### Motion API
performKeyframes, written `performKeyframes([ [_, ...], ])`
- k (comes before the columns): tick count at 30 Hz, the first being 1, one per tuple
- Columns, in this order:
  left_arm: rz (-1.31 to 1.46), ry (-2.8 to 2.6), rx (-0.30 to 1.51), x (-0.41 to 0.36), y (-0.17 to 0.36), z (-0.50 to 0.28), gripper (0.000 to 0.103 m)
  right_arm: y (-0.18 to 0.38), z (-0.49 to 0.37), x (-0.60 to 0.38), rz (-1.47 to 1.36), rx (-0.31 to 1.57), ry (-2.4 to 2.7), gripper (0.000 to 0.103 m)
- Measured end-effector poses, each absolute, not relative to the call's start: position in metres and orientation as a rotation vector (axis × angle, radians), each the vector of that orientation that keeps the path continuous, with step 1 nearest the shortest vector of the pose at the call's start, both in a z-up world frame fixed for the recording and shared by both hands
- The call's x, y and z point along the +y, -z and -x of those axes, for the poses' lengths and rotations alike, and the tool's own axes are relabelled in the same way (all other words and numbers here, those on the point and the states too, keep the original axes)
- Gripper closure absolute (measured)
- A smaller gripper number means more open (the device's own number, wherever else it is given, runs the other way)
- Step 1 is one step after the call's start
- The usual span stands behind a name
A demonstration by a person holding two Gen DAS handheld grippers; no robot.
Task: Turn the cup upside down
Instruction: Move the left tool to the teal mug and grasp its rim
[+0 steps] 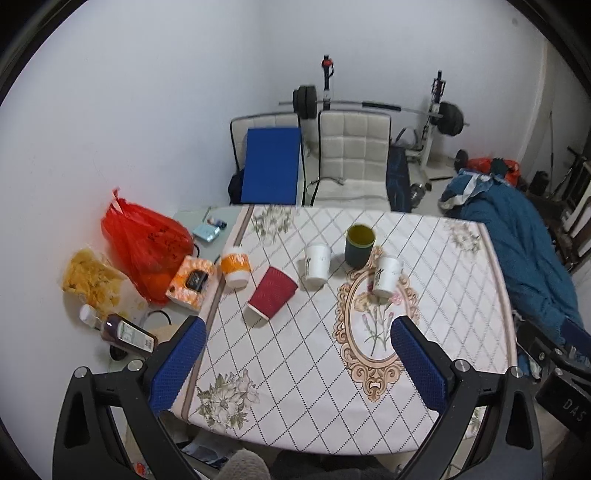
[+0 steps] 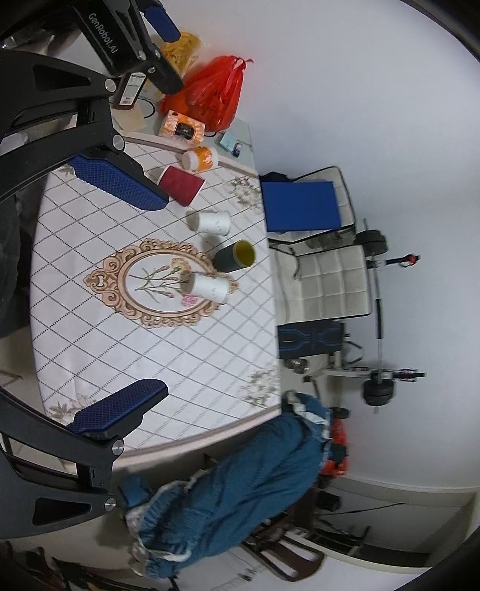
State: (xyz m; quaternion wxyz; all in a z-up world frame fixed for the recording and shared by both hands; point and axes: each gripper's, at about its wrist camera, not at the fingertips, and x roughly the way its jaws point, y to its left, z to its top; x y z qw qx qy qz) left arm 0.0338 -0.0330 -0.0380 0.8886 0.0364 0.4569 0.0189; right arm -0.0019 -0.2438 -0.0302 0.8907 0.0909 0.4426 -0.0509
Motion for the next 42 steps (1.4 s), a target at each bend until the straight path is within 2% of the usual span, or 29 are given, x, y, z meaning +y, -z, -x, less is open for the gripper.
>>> performKeyframes([
  [7,-0.102,-0.056,1.052,-0.051,0.117,-0.075,0.000,0.130,-0.041,-0.274,-0.237,1.072,0.111,0.008],
  [16,-0.167,-0.059,1.131,-0.066,0.177,-0.141,0.000,0.235,-0.094,-0.287,-0.252,1.241,0.153,0.008],
  [24,-0.209,-0.017,1.200,-0.076,0.229,-0.218,0.000,0.286,-0.144,-0.299,-0.283,1.342,0.233,0.008],
  [28,-0.215,0.031,1.167,-0.087,0.253,-0.251,0.000,0.309,-0.169,-0.310,-0.289,1.367,0.286,0.008],
  [33,-0.245,0.073,1.123,-0.103,0.280,-0.280,0.000,0.335,-0.194,-0.331,-0.297,1.354,0.350,0.008],
  [42,-0.233,0.130,1.180,-0.122,0.319,-0.310,0.001,0.372,-0.218,-0.360,-0.226,1.421,0.439,0.008],
])
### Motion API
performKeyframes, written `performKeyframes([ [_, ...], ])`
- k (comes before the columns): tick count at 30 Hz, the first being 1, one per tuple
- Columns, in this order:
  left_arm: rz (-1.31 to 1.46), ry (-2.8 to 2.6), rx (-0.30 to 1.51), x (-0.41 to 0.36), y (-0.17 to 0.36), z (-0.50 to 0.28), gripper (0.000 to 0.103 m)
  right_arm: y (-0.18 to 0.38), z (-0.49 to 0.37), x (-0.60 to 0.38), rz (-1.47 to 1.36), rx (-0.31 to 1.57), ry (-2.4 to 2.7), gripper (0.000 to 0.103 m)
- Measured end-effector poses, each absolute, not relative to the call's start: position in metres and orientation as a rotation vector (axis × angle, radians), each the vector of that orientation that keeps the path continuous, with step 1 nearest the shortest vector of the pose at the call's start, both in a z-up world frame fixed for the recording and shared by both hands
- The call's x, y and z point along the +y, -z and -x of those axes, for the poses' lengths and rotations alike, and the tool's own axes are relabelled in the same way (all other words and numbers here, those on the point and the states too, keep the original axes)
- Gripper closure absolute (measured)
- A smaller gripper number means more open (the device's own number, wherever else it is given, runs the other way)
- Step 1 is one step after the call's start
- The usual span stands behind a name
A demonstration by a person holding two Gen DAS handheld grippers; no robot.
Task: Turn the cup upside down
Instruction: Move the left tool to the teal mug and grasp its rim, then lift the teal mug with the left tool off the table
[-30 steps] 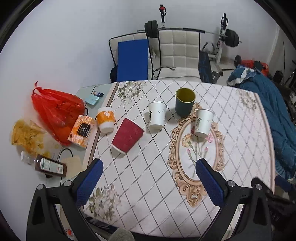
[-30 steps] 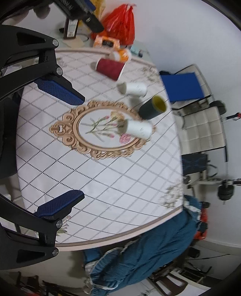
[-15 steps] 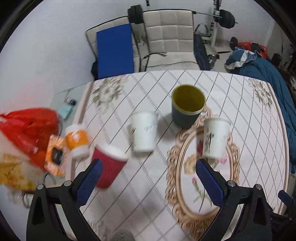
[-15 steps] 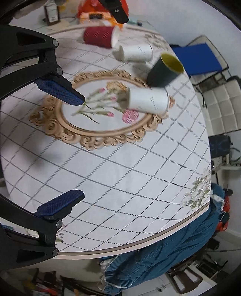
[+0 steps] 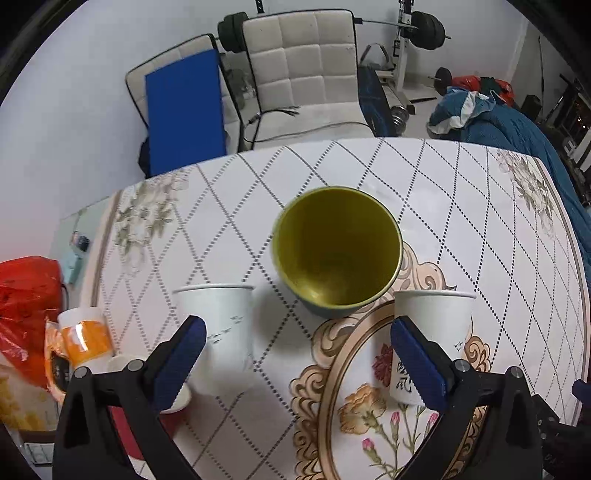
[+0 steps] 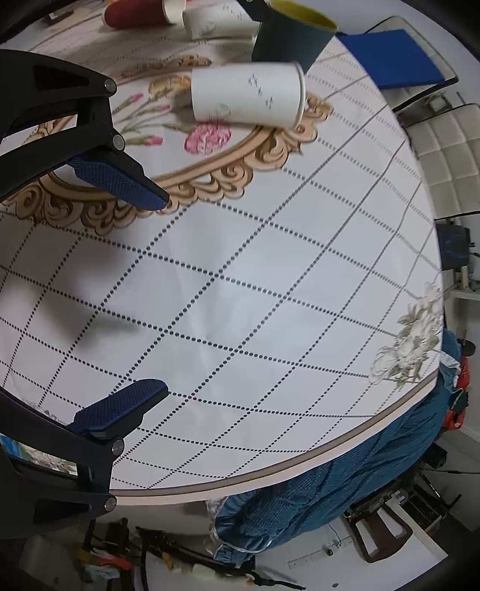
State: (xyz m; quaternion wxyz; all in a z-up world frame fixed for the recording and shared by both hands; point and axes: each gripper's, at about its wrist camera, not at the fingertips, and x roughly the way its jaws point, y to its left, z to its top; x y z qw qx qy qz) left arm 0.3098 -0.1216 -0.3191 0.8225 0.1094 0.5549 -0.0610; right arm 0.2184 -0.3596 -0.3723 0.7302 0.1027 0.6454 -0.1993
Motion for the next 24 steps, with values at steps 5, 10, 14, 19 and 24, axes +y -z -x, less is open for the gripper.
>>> performKeyframes([
  [5,-0.231,0.152,1.191,-0.130,0.332,-0.319,0.001,0.379,-0.223,-0.363,-0.197,1.438,0.459,0.008],
  [10,-0.217,0.162,1.200,-0.135,0.343,-0.331,0.001,0.383,-0.225,-0.364,-0.176,1.440,0.472,0.008],
  [14,-0.196,0.158,1.198,-0.136,0.351,-0.344,0.001,0.386,-0.228,-0.365,-0.174,1.442,0.476,0.008],
  [19,-0.177,0.166,1.178,-0.139,0.355,-0.354,0.016,0.391,-0.230,-0.368,-0.169,1.448,0.488,0.008],
  [24,-0.176,0.182,1.161,-0.143,0.358,-0.360,0.036,0.392,-0.231,-0.373,-0.174,1.440,0.500,0.008],
])
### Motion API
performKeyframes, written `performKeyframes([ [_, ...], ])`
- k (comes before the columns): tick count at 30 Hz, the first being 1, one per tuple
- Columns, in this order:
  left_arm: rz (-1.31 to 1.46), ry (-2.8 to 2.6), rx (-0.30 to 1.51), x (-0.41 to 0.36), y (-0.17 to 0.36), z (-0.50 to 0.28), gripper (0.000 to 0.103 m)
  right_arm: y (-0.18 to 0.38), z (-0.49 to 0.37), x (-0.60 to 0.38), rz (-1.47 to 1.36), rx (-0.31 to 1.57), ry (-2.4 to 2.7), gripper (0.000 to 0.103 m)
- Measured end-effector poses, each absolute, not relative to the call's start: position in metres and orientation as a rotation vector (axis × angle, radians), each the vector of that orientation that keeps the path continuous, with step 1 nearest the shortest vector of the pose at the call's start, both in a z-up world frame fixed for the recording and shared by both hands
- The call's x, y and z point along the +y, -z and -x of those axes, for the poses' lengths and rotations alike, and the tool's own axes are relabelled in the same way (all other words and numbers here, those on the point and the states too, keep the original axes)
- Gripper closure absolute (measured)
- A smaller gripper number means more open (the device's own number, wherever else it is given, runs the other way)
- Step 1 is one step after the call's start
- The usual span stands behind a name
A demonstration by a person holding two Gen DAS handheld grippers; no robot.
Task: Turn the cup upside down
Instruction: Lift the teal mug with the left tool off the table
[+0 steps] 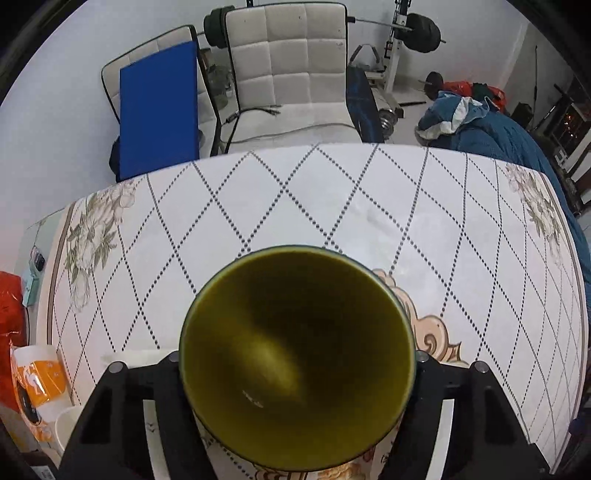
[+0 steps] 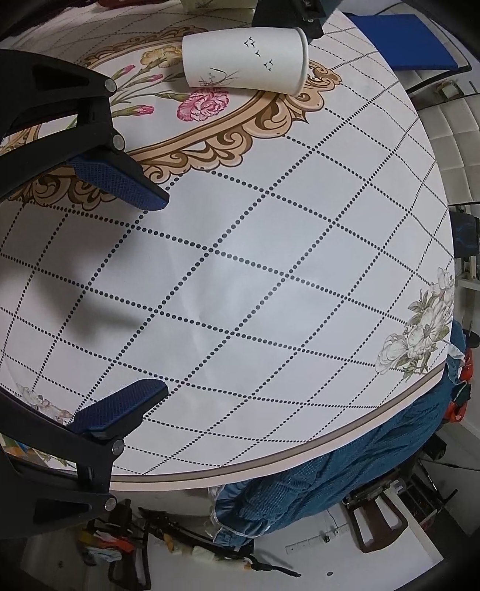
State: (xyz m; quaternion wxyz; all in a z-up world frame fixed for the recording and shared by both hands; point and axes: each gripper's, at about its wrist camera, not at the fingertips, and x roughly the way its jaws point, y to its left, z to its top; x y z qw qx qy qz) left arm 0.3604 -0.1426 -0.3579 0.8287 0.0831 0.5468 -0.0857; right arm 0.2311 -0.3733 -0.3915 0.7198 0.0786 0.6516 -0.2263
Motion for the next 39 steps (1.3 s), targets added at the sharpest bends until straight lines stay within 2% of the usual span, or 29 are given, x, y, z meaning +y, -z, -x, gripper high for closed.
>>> performKeyframes([
  [11,-0.183,0.188,1.124,-0.143,0.345,-0.356,0.036,0.378,-0.226,-0.372,-0.189,1.410,0.515,0.008],
  [19,-0.181,0.219,1.125,-0.132,0.304,-0.325,0.036,0.365,-0.209,-0.362,-0.201,1.399,0.489,0.008],
  [27,-0.225,0.235,1.203,-0.106,0.275,-0.241,0.036,0.355,-0.175,-0.340,-0.196,1.425,0.408,0.008],
  [39,-0.170,0.216,1.446,-0.081,0.289,-0.098,0.036,0.356,-0.090,-0.318,-0.177,1.453,0.285,0.008],
])
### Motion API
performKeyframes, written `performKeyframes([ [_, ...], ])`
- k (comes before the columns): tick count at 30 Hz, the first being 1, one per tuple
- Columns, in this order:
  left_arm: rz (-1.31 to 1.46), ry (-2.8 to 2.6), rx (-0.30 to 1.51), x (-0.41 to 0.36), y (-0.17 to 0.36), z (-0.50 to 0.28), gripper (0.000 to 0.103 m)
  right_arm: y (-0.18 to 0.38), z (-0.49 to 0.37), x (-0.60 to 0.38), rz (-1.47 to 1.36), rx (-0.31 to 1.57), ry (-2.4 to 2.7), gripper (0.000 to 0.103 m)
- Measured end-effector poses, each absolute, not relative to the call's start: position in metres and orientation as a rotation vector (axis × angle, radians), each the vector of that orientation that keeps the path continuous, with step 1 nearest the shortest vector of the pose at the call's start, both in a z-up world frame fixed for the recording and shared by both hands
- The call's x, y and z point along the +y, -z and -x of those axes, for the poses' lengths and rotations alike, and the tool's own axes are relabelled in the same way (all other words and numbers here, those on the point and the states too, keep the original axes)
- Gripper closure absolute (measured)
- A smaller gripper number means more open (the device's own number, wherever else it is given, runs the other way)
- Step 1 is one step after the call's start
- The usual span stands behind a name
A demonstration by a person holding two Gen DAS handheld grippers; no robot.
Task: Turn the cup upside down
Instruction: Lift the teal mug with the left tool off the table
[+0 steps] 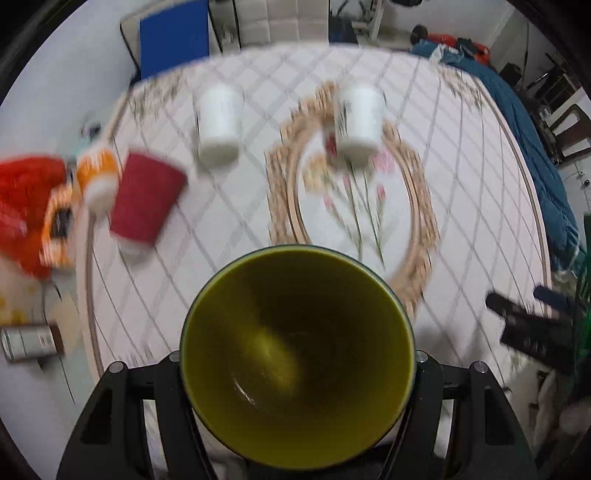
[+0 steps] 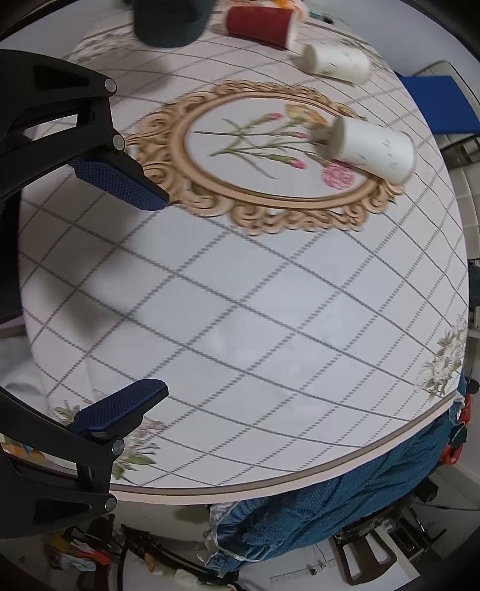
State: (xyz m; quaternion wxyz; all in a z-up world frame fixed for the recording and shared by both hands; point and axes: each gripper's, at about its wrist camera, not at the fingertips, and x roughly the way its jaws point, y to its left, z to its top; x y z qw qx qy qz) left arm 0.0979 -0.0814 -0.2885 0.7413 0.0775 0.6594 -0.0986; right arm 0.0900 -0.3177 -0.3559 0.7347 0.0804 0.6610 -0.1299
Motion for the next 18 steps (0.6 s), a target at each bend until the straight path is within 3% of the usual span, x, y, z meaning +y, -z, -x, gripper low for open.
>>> performKeyframes([
  [10,-0.106,0.269,1.783,-0.103,0.354,-0.055,0.036,0.368,-0.039,-0.328,-0.161,1.475,0.258,0.008],
  [18,-0.091,0.233,1.841,-0.122,0.396,-0.090,0.036,0.370,-0.035,-0.343,-0.158,1.482,0.274,0.008],
])
